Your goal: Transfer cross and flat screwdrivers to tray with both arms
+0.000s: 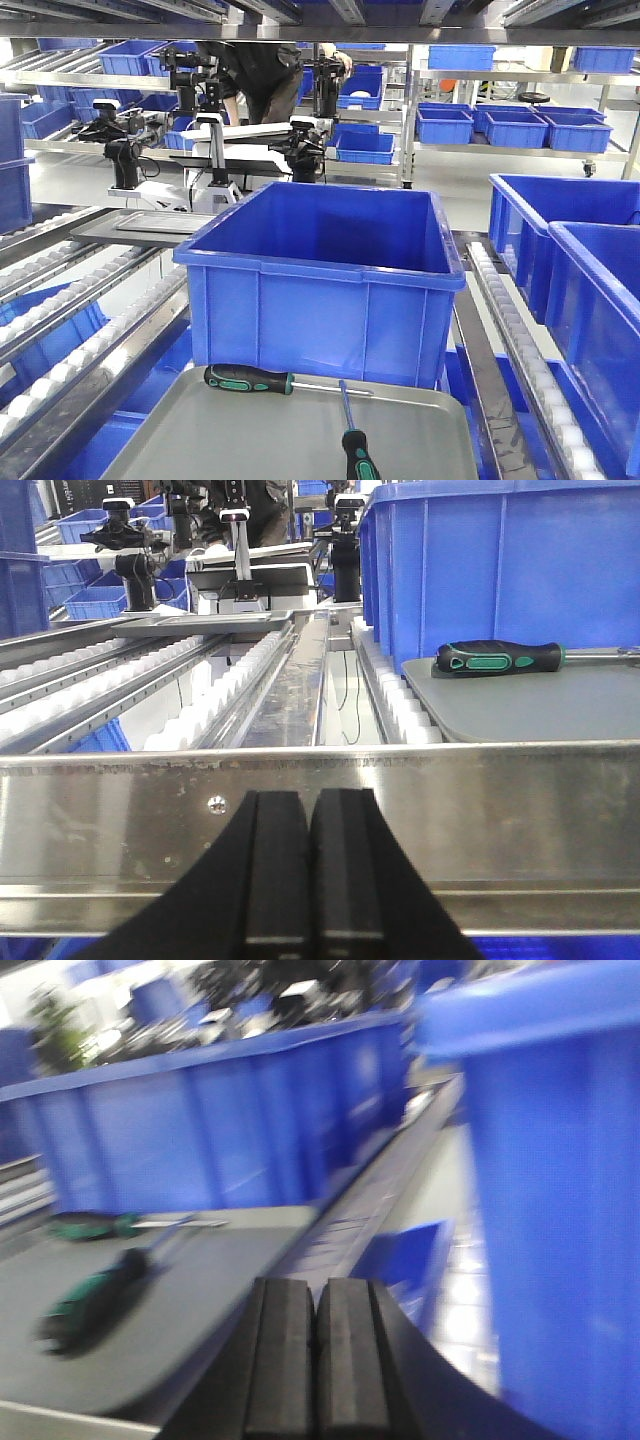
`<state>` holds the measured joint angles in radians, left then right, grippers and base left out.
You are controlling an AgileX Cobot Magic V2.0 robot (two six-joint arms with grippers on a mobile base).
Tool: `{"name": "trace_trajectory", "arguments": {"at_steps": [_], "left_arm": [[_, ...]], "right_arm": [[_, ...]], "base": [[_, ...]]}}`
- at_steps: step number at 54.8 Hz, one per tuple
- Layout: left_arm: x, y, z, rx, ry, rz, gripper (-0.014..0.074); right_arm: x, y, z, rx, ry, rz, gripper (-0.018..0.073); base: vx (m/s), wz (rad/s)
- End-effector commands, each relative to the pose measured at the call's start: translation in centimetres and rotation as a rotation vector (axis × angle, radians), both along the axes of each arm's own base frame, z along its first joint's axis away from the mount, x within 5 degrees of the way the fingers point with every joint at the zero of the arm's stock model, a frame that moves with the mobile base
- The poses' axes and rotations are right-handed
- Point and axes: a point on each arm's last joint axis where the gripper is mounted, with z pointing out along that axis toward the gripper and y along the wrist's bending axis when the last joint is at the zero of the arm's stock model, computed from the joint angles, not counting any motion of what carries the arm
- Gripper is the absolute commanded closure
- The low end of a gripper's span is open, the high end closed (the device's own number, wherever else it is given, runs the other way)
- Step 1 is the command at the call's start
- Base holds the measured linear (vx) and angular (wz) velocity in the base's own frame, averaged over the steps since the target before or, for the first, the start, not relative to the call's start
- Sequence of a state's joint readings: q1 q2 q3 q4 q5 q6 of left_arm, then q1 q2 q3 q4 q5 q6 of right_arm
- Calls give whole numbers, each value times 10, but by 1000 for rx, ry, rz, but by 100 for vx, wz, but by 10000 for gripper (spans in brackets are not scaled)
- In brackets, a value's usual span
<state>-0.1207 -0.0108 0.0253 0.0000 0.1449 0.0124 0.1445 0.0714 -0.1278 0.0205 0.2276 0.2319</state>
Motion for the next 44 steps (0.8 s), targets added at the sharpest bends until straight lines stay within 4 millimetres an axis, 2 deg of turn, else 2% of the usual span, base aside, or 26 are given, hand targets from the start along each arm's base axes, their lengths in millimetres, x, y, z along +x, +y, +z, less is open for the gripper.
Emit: {"name": "trace_trajectory", "arguments": {"at_steps": [1, 9, 12, 21, 44], "left_arm": [[-1, 0, 15, -31, -101, 1, 599], [-1, 0, 15, -31, -101, 1, 599], [-1, 0, 15, -31, -101, 1, 599], [-1, 0, 15, -31, -101, 1, 599], [-1, 0, 15, -31, -101, 1, 599]], "right_arm": [[-4, -5, 2, -13, -123, -75, 571], [1, -7, -32, -44, -157, -128, 568], [0, -7, -32, -87, -121, -123, 567], [0, -7, -31, -284, -169, -115, 567], [1, -7, -32, -290, -157, -115, 567]], "base": [[0, 0], [0, 0], [0, 0], [0, 0], [0, 0]]}}
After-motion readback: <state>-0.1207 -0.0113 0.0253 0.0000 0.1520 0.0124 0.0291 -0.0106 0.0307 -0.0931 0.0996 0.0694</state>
